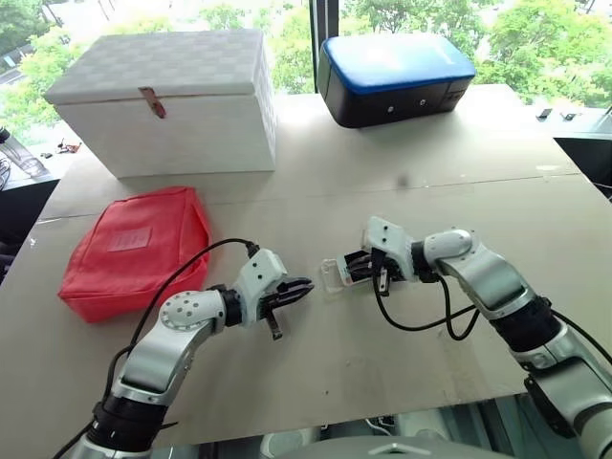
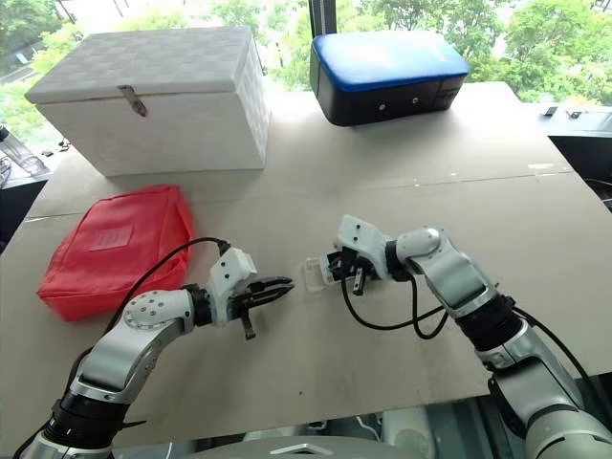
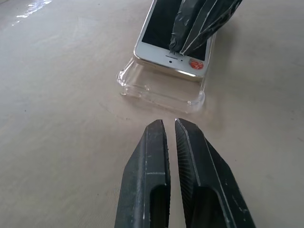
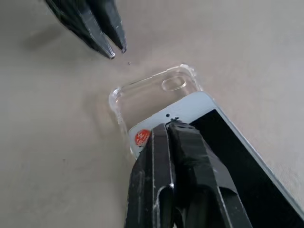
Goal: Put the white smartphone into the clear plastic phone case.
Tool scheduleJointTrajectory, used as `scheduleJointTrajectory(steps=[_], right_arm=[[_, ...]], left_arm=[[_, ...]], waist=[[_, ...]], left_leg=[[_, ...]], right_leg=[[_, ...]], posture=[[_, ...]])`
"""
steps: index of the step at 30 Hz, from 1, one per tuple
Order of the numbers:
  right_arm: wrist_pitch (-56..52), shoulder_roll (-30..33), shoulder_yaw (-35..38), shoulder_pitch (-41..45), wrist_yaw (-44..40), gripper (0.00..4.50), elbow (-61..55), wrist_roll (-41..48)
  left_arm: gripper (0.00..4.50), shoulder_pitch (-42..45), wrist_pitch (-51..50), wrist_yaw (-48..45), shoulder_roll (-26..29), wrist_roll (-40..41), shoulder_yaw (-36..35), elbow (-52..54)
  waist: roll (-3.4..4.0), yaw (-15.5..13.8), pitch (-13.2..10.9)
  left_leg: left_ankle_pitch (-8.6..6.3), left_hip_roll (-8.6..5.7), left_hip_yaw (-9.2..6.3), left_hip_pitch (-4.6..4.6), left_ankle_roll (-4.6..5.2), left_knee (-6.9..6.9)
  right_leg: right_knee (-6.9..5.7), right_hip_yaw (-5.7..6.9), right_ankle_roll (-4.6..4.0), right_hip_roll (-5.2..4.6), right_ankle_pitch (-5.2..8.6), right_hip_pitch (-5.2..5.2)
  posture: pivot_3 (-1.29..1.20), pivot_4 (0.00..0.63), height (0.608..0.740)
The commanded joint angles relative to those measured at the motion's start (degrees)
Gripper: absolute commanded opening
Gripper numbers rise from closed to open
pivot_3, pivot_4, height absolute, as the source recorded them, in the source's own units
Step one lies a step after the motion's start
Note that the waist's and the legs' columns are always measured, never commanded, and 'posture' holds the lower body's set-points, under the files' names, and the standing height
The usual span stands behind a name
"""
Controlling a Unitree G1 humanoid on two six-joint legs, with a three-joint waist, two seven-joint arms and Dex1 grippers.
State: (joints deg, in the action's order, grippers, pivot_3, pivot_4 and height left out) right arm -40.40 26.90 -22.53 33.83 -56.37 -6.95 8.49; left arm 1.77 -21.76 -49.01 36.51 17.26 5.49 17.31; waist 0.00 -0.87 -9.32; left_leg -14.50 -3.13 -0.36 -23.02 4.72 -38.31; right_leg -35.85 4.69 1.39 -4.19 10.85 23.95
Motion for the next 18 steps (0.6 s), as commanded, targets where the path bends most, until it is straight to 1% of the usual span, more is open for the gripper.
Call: scheduleJointTrajectory(steps=[1,3,5,8,11,13,18], right_arm=[[-2.2,1.8,5.4,4.1,1.5,0.0,-4.4,1.5],[0.1,3.7,3.8,6.9,1.2,0.0,-2.6,-1.1],[5.7,4.4,2.0,9.3,-1.6,0.0,2.1,-2.2],[16.9,5.1,-2.3,13.0,-6.0,0.0,12.9,-6.5],[27.2,4.3,-5.6,18.1,-9.5,0.0,25.7,-10.4],[32.7,3.3,-6.8,21.3,-12.4,0.0,32.8,-12.0],[42.1,1.6,-8.2,25.7,-20.7,0.0,44.5,-14.0]], left_arm=[[0.37,0.1,1.0,-0.2,0.0,0.4,-0.9,1.0],[0.37,0.4,1.1,-0.2,-0.2,0.4,-0.7,0.7],[0.37,0.7,1.2,-0.3,-0.4,0.3,-0.5,0.3],[0.37,1.3,1.7,-0.3,-0.6,0.0,-0.4,-0.5],[0.37,1.5,2.0,-0.2,-0.8,-0.1,-0.5,-0.8],[0.37,1.1,2.0,0.0,-0.8,-0.1,-0.7,-0.3],[0.37,-1.3,1.6,1.0,-0.7,0.2,-1.5,1.9]], waist=[[0.02,0.0,0.0],[0.02,0.1,0.0],[0.01,0.1,0.0],[-0.03,0.1,-0.1],[-0.07,0.0,-0.2],[-0.06,0.1,-0.3],[-0.05,0.2,-0.4]], left_leg=[[0.02,-0.01,0.0,-0.02,-0.03,0.0],[0.06,-0.02,0.0,-0.04,-0.1,0.04],[0.04,-0.02,0.01,-0.05,-0.08,0.09],[0.04,-0.02,0.01,-0.05,0.03,0.13],[0.09,-0.04,0.03,-0.06,0.09,0.1],[0.17,-0.05,0.06,-0.06,-0.03,0.07],[0.25,-0.02,0.05,-0.1,-0.05,0.11]], right_leg=[[0.0,0.0,0.0,0.0,-0.04,0.02],[0.06,0.0,0.0,0.0,-0.04,0.04],[0.12,0.0,-0.01,0.0,-0.03,0.05],[0.17,0.02,0.0,0.01,-0.02,0.05],[0.18,0.01,0.0,0.02,-0.02,0.04],[0.18,-0.03,0.01,0.02,-0.02,0.04],[0.17,-0.05,-0.02,0.06,-0.04,0.05]], posture=[[0.0,0.15,0.74],[0.0,0.15,0.74],[0.0,0.15,0.74],[0.0,0.15,0.74],[0.0,0.15,0.74],[0.0,0.15,0.74],[0.0,0.15,0.74]])
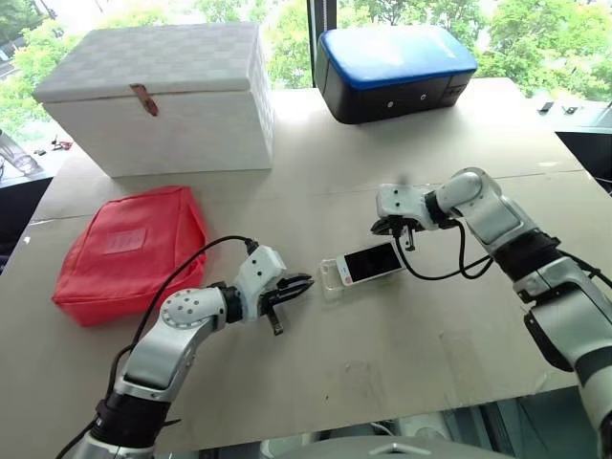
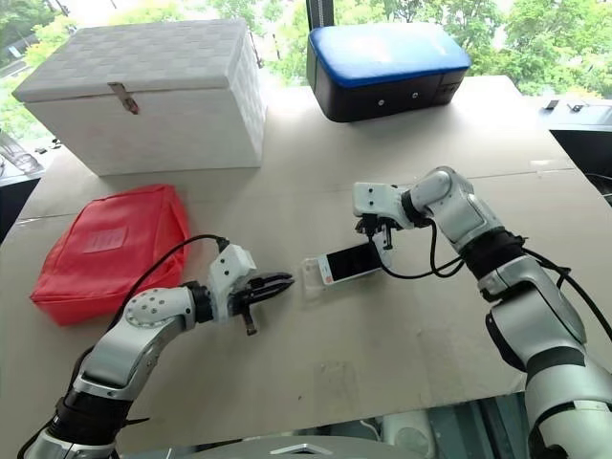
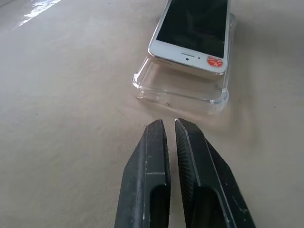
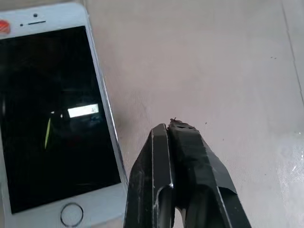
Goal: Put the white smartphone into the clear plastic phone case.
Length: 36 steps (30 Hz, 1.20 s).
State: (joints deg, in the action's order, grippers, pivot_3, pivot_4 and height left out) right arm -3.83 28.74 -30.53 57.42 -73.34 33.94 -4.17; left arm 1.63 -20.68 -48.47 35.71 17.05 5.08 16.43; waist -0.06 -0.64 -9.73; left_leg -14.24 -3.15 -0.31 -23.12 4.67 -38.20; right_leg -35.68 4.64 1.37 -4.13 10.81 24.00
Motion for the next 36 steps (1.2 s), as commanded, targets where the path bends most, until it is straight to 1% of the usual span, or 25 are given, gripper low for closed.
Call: scheduleJointTrajectory(steps=[1,6,10,12,15,17,19,21,22,25,28,29,32,33,34,36], right_arm=[[7.4,-0.3,-0.5,2.7,-4.7,0.0,5.2,-2.0],[10.8,-1.4,0.7,3.1,-10.7,0.0,6.9,-1.1],[10.9,-1.1,1.7,2.1,-12.6,0.0,4.9,-0.7],[11.5,-1.0,2.4,2.2,-10.9,0.0,4.9,-1.1],[10.9,-1.0,5.3,3.4,-4.4,0.0,5.3,-1.6],[9.0,-0.5,7.2,3.1,-4.1,0.0,2.9,-0.1],[1.5,0.2,10.2,0.4,-6.0,0.0,-5.3,4.6],[-5.3,0.9,11.7,-3.7,-6.6,0.0,-14.6,7.8],[-8.0,0.8,11.8,-5.7,-5.8,0.0,-18.4,8.4],[-13.5,0.0,11.2,-11.0,-3.2,0.0,-26.2,8.9],[-17.9,-1.9,10.4,-14.6,0.2,0.0,-31.2,9.0],[-18.8,-2.4,10.1,-15.4,1.0,0.0,-32.2,8.9],[-18.0,-4.1,7.9,-17.8,5.4,0.0,-32.2,5.8],[-17.6,-4.5,7.0,-18.5,6.6,0.0,-31.8,4.8],[-17.8,-4.8,6.4,-19.2,7.3,0.0,-31.7,4.4],[-18.9,-4.8,5.2,-20.3,7.4,0.0,-31.7,4.1]], left_arm=[[0.37,-1.6,0.5,0.7,0.2,0.4,-1.4,3.2],[0.37,-3.4,0.1,1.6,0.4,0.7,-2.4,4.6],[0.37,-4.1,-0.1,1.9,0.4,0.7,-2.6,5.3],[0.37,-4.1,-0.3,2.0,0.4,0.6,-2.6,5.4],[0.37,-3.9,0.0,1.8,0.2,0.7,-2.8,5.3],[0.37,-3.8,0.5,1.6,0.0,1.2,-3.0,5.1],[0.37,-3.9,0.8,0.7,-0.3,3.0,-3.9,5.3],[0.37,-4.2,1.5,-0.5,0.1,4.4,-5.0,5.7],[0.37,-4.4,1.7,-1.3,0.1,5.9,-5.9,6.0],[0.37,-4.6,1.2,-3.2,0.1,10.3,-8.7,7.0],[1.14,-5.2,-1.0,-4.4,1.1,14.4,-11.5,8.7],[1.49,-5.4,-1.0,-4.5,1.6,14.6,-12.0,8.9],[3.12,-7.1,-1.2,-6.1,3.8,16.0,-14.6,9.2],[3.39,-7.7,-1.6,-6.9,4.7,16.8,-15.4,9.5],[3.97,-8.3,-2.1,-7.7,5.4,17.6,-15.9,9.9],[3.97,-9.0,-2.5,-8.5,6.3,18.3,-16.3,10.8]], waist=[[0.01,0.0,0.0],[0.04,-0.1,0.0],[0.06,-0.1,-0.1],[0.07,-0.1,-0.1],[0.09,-0.1,-0.1],[0.09,-0.2,-0.1],[0.08,-0.2,-0.1],[0.06,-0.2,0.0],[0.06,-0.2,0.0],[0.06,-0.2,0.0],[0.06,-0.1,0.0],[0.06,-0.1,0.0],[0.06,-0.1,0.0],[0.05,-0.1,0.0],[0.05,-0.2,0.0],[0.05,-0.3,0.0]], left_leg=[[-0.01,0.0,-0.01,0.0,-0.02,0.03],[-0.05,-0.01,-0.01,-0.07,-0.08,0.03],[-0.08,0.0,-0.01,-0.08,-0.13,0.03],[-0.11,0.0,-0.02,-0.08,-0.19,0.03],[-0.14,0.0,-0.01,-0.08,-0.26,0.03],[-0.15,0.0,-0.02,-0.09,-0.27,0.03],[-0.15,-0.01,-0.02,-0.15,-0.28,0.02],[-0.08,0.0,-0.05,-0.46,-0.16,-0.04],[-0.03,0.0,-0.05,-0.66,-0.08,-0.06],[-0.03,0.0,-0.04,-0.68,-0.09,-0.06],[-0.06,-0.01,-0.03,-0.7,-0.1,-0.07],[-0.06,-0.01,-0.03,-0.7,-0.1,-0.08],[-0.06,0.0,-0.03,-0.67,-0.12,-0.08],[-0.07,0.0,-0.04,-0.65,-0.14,-0.09],[-0.07,0.0,-0.04,-0.65,-0.16,-0.09],[-0.06,0.0,-0.04,-0.66,-0.15,-0.11]], right_leg=[[0.0,-0.01,-0.01,0.0,0.0,0.02],[0.01,-0.04,-0.01,-0.01,0.0,0.06],[-0.01,-0.05,-0.02,-0.02,0.0,0.1],[-0.01,-0.05,-0.02,-0.02,0.0,0.1],[-0.01,-0.05,-0.03,-0.02,0.0,0.16],[-0.01,-0.05,-0.02,-0.02,0.0,0.17],[-0.01,-0.06,-0.02,-0.01,-0.01,0.18],[-0.07,-0.04,-0.03,-0.02,-0.02,0.48],[-0.11,-0.03,-0.03,-0.02,-0.03,0.66],[-0.1,-0.03,-0.04,-0.05,-0.03,0.68],[-0.09,-0.04,-0.04,-0.08,-0.03,0.69],[-0.09,-0.04,-0.04,-0.08,-0.02,0.69],[-0.1,-0.03,-0.06,-0.05,-0.01,0.71],[-0.1,-0.01,-0.06,-0.04,-0.01,0.74],[-0.11,-0.01,-0.14,-0.02,0.04,0.74],[-0.13,0.0,-0.17,-0.02,0.06,0.74]], posture=[[0.0,0.15,0.74],[0.0,0.15,0.74],[0.0,0.15,0.74],[0.0,0.15,0.74],[0.0,0.15,0.74],[0.0,0.15,0.74],[0.0,0.15,0.74],[0.0,0.15,0.74],[0.0,0.15,0.74],[0.0,0.15,0.74],[0.0,0.15,0.74],[0.0,0.15,0.74],[0.0,0.15,0.74],[0.0,0.15,0.74],[0.0,0.15,0.74],[0.0,0.15,0.74]])
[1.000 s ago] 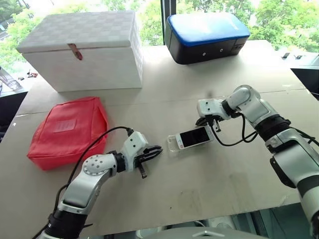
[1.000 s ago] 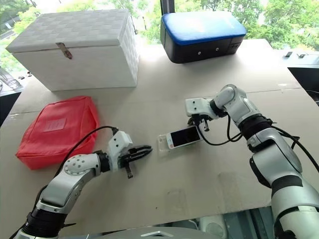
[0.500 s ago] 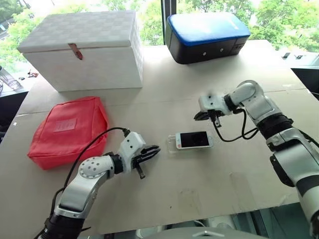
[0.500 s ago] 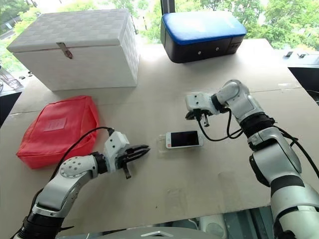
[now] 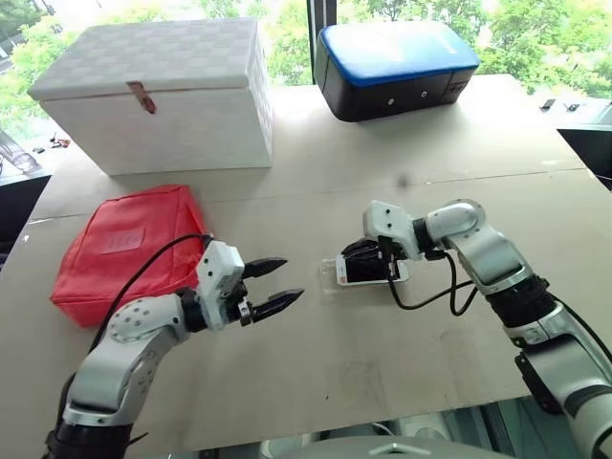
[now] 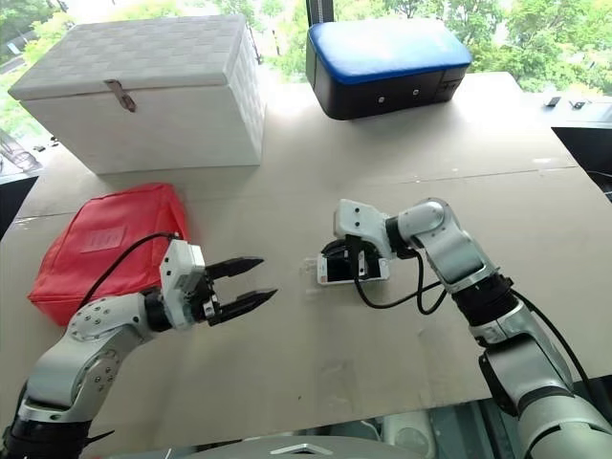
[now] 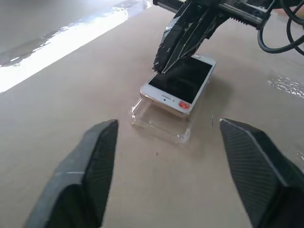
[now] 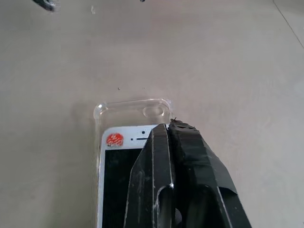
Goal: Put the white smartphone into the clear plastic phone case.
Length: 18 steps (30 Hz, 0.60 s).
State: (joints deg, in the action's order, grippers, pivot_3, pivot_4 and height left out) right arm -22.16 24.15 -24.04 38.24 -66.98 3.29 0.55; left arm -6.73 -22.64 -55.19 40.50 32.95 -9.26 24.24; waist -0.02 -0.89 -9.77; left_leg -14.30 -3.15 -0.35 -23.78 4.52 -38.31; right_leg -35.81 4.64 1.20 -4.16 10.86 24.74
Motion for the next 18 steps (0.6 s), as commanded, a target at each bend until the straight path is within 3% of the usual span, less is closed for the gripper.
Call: scheduleJointTrajectory(steps=[1,11,14,18], right_arm=[[-0.2,0.5,-2.5,-1.8,0.6,0.0,-0.8,-1.6],[0.0,2.4,-7.9,-4.3,0.3,0.0,5.0,-5.7],[-0.2,1.9,-7.1,-4.6,0.1,0.0,4.1,-4.2],[-1.8,1.1,-5.0,-5.2,-1.7,0.0,0.9,0.2]], left_arm=[[3.97,-0.8,-0.7,-1.6,1.7,2.6,-1.9,3.6],[3.97,-0.8,-1.6,1.4,0.3,2.0,-1.1,5.6],[3.97,-1.1,-1.0,1.4,0.2,1.6,-1.3,5.1],[3.97,-1.9,0.1,0.9,0.2,0.8,-1.5,4.2]], waist=[[0.01,0.0,0.0],[-0.15,0.0,0.3],[-0.13,0.0,0.3],[-0.14,0.0,0.3]], left_leg=[[0.0,-0.01,0.0,0.0,0.0,-0.01],[-0.07,-0.03,0.01,0.38,-0.14,-0.03],[-0.27,-0.02,0.0,1.02,0.06,0.05],[-0.28,0.0,-0.03,1.03,0.06,0.05]], right_leg=[[0.0,-0.01,0.0,0.0,0.0,-0.01],[0.01,-0.02,0.03,0.02,0.02,-0.41],[0.08,-0.03,0.18,0.0,0.24,-1.06],[0.08,-0.01,0.19,0.03,0.24,-1.06]], posture=[[0.0,0.15,0.74],[0.0,0.15,0.74],[0.0,0.15,0.74],[0.0,0.15,0.74]])
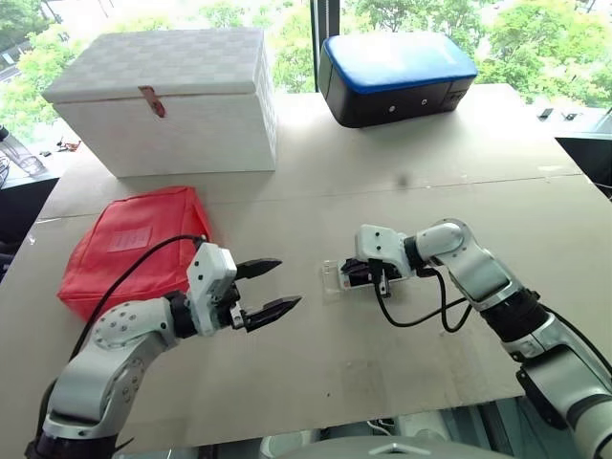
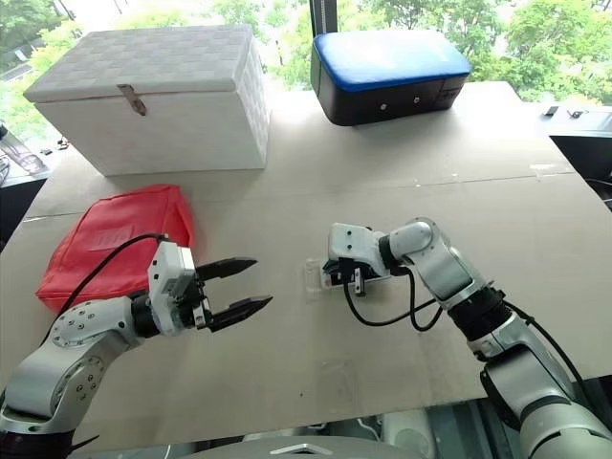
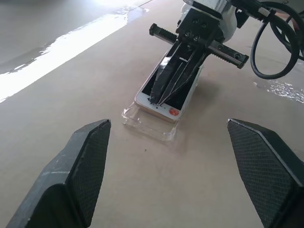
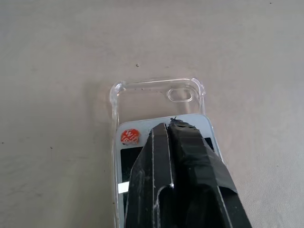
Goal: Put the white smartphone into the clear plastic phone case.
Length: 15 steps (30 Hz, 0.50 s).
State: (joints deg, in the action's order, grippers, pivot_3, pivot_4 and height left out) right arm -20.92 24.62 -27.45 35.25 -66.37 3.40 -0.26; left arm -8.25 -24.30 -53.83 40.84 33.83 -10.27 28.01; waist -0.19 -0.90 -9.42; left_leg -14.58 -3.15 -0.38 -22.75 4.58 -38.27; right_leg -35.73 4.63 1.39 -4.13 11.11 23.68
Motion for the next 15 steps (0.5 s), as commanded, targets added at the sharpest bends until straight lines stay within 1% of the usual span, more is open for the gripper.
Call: scheduleJointTrajectory(steps=[1,4,7,10,15], right_arm=[[-2.9,1.1,-2.3,-2.2,-2.2,0.0,1.2,0.0],[-1.9,1.8,-4.6,-2.0,-0.3,0.0,4.8,-3.9],[-2.8,1.1,-4.7,-2.1,1.6,0.0,8.7,-4.8],[-6.2,0.4,-4.1,-1.7,3.1,0.0,10.6,-4.6],[-13.7,0.0,-4.6,-1.8,3.4,0.0,9.7,-3.6]], left_arm=[[3.97,-0.4,2.0,-0.6,-0.2,-0.2,-0.4,0.3],[3.97,-0.5,3.0,-0.9,-0.4,-0.8,0.1,-0.5],[3.97,-0.7,3.9,-1.3,-0.7,-1.5,0.5,-1.2],[3.97,-0.9,4.6,-1.8,-0.8,-2.0,0.6,-1.8],[3.97,-1.5,5.8,-2.0,-0.9,-2.7,0.8,-2.3]], waist=[[0.07,0.1,0.0],[0.08,0.1,0.0],[0.08,0.1,0.2],[0.12,0.1,0.5],[0.24,0.0,0.9]], left_leg=[[0.0,0.01,0.0,0.0,-0.01,0.0],[0.02,0.02,0.0,0.0,-0.02,0.01],[0.01,0.03,0.0,0.05,-0.02,0.02],[0.0,0.05,0.0,0.12,0.0,0.02],[-0.01,0.13,0.0,0.17,0.02,0.03]], right_leg=[[-0.01,-0.01,0.0,0.01,0.0,0.01],[-0.02,0.0,-0.01,0.02,-0.01,0.02],[-0.02,-0.01,-0.01,0.02,0.0,0.0],[-0.04,-0.01,-0.01,0.01,0.0,-0.03],[-0.1,0.03,0.0,0.0,0.0,-0.04]], posture=[[0.0,0.15,0.74],[0.0,0.15,0.74],[0.0,0.15,0.74],[0.0,0.15,0.74],[0.0,0.15,0.74]])
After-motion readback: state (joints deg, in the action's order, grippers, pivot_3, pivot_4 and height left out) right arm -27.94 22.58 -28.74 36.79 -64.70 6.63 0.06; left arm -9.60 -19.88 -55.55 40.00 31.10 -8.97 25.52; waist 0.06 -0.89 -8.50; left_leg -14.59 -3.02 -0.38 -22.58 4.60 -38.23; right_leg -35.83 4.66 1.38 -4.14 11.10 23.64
